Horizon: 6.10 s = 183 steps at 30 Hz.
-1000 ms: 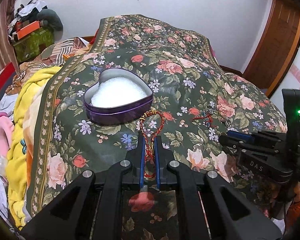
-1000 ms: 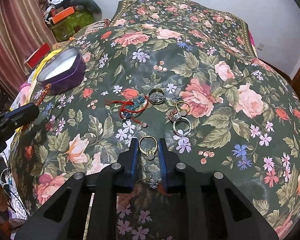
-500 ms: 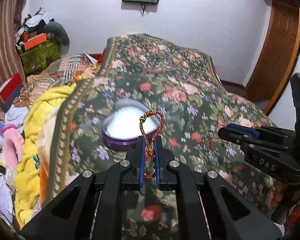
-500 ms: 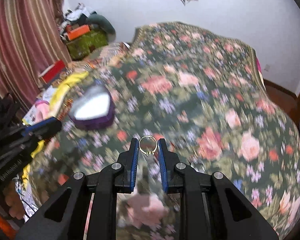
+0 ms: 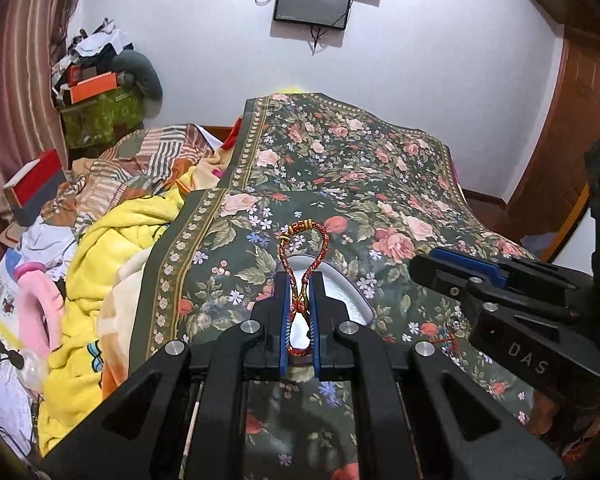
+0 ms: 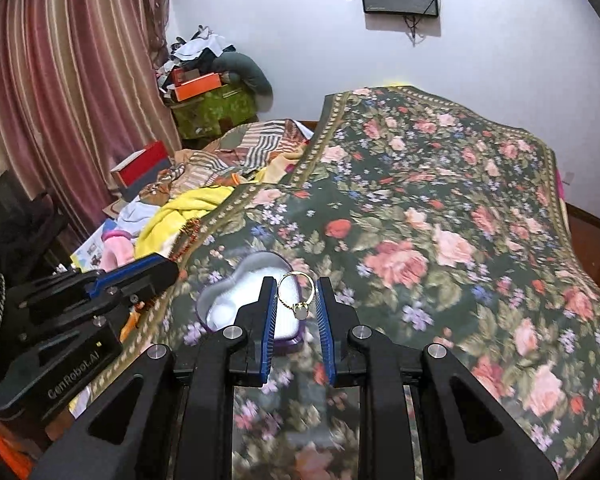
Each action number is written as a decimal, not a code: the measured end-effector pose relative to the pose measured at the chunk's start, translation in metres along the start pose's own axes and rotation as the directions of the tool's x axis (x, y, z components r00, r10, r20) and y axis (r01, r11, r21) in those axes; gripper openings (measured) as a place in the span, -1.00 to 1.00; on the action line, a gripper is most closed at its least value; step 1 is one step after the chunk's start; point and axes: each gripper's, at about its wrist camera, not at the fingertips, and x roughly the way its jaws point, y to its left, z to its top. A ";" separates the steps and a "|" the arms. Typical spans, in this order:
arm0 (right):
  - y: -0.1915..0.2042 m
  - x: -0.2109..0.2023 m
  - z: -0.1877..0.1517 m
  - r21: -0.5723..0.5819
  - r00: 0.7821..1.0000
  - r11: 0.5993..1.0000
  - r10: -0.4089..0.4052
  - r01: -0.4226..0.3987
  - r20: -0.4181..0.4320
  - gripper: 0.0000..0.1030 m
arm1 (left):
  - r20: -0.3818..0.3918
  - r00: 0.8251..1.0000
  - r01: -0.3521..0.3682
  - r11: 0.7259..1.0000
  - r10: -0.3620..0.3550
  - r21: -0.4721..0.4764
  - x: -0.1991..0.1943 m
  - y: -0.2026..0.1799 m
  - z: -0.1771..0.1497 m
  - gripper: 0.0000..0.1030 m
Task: Organize jewelry
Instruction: 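Carry the bracelet and the gold ring over the purple heart tin with both tools, then open the left tool to drop the bracelet while the right tool releases the ring into the tin, then move both tools back to the jewelry and grasp the silver charm with the right tool, then grasp the red tassel keychain with the left tool while the right tool lifts the charm, then carry the tassel keychain and the silver charm over the heart tin with both tools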
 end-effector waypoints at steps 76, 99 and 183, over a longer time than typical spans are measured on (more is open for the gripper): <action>-0.057 -0.084 -0.055 0.047 0.982 0.981 -0.185 0.186 -0.025 -0.17 | -0.117 0.992 0.066 0.993 -0.054 0.097 -0.036 -0.049 -0.040 -0.12; -0.080 -0.057 -0.128 0.114 0.960 0.980 -0.129 0.161 -0.247 -0.17 | -0.325 0.940 0.162 0.973 -0.101 0.164 0.007 -0.100 -0.096 -0.12; -0.059 -0.077 -0.039 0.090 0.999 0.995 -0.034 0.032 0.029 -0.82 | -0.030 0.988 0.153 0.984 -0.151 0.091 -0.017 -0.082 0.003 -0.89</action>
